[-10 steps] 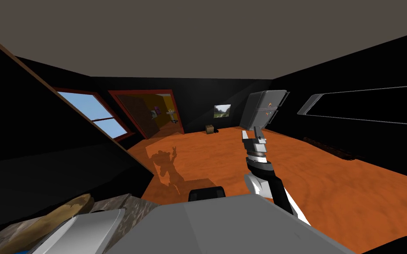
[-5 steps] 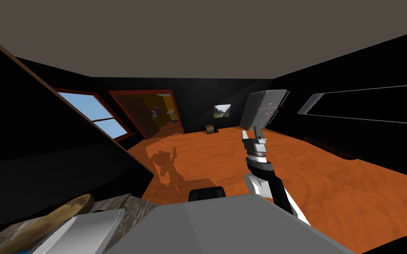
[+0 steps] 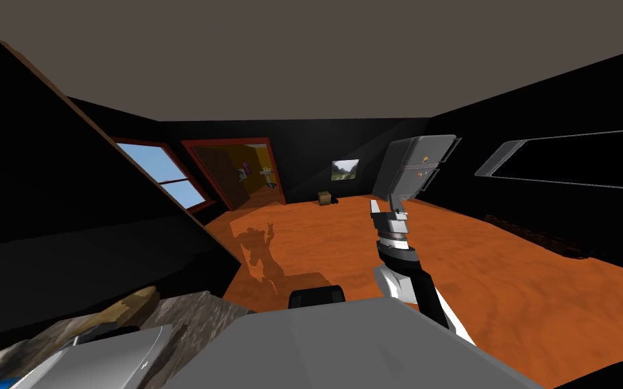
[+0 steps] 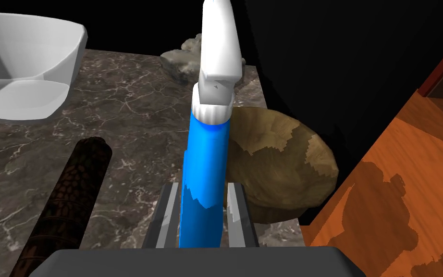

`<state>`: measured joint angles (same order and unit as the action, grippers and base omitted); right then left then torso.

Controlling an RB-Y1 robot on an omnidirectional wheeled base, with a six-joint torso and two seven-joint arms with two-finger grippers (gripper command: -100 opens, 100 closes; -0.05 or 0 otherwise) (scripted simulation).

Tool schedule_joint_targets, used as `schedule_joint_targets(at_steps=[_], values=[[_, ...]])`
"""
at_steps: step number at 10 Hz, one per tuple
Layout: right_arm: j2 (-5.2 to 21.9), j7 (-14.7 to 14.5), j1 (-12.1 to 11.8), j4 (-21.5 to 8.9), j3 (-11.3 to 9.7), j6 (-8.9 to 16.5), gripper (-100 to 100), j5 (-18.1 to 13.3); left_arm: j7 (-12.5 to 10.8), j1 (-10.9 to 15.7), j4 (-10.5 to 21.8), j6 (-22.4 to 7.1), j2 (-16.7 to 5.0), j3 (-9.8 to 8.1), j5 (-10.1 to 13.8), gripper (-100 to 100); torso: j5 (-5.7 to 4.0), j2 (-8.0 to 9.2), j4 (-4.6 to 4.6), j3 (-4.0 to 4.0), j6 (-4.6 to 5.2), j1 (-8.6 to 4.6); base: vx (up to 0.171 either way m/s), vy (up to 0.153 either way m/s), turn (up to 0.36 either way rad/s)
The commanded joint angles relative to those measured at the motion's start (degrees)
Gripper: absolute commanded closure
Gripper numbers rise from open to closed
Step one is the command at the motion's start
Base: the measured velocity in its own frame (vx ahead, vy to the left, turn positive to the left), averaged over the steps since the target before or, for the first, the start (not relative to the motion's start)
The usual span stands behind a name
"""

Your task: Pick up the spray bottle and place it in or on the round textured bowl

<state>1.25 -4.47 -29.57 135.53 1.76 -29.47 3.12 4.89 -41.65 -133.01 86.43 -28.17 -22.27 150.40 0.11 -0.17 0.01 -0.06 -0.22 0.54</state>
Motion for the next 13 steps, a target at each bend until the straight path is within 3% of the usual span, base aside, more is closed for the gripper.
schedule_joint_targets(at_steps=[1,6,7,13], values=[[0.0,0.0,0.0,0.0,0.0,0.0,0,0.0,-0.6,-1.3,-1.7,-1.3,-1.0,-2.35,2.1,100,0.00,0.00,0.00,0.00,0.00,0.00,0.035,0.033,0.127],[0.0,0.0,0.0,0.0,0.0,0.0,0,0.0,-1.0,-4.0,-6.0,-2.4,-3.5,-7.53,6.9,100,-0.01,0.01,0.05,0.03,0.08,-0.02,0.038,0.036,0.072],[0.0,0.0,0.0,0.0,0.0,0.0,0,0.0,-1.1,-5.0,-7.3,-2.7,-4.5,-9.30,8.7,100,-0.04,0.02,0.06,0.04,0.08,-0.06,0.041,0.049,0.123],[0.0,0.0,0.0,0.0,0.0,0.0,0,0.0,-0.5,-7.4,-9.5,-2.8,-8.5,-14.37,15.5,100,-0.05,-0.01,0.05,0.01,0.16,-0.06,0.039,0.042,0.037]])
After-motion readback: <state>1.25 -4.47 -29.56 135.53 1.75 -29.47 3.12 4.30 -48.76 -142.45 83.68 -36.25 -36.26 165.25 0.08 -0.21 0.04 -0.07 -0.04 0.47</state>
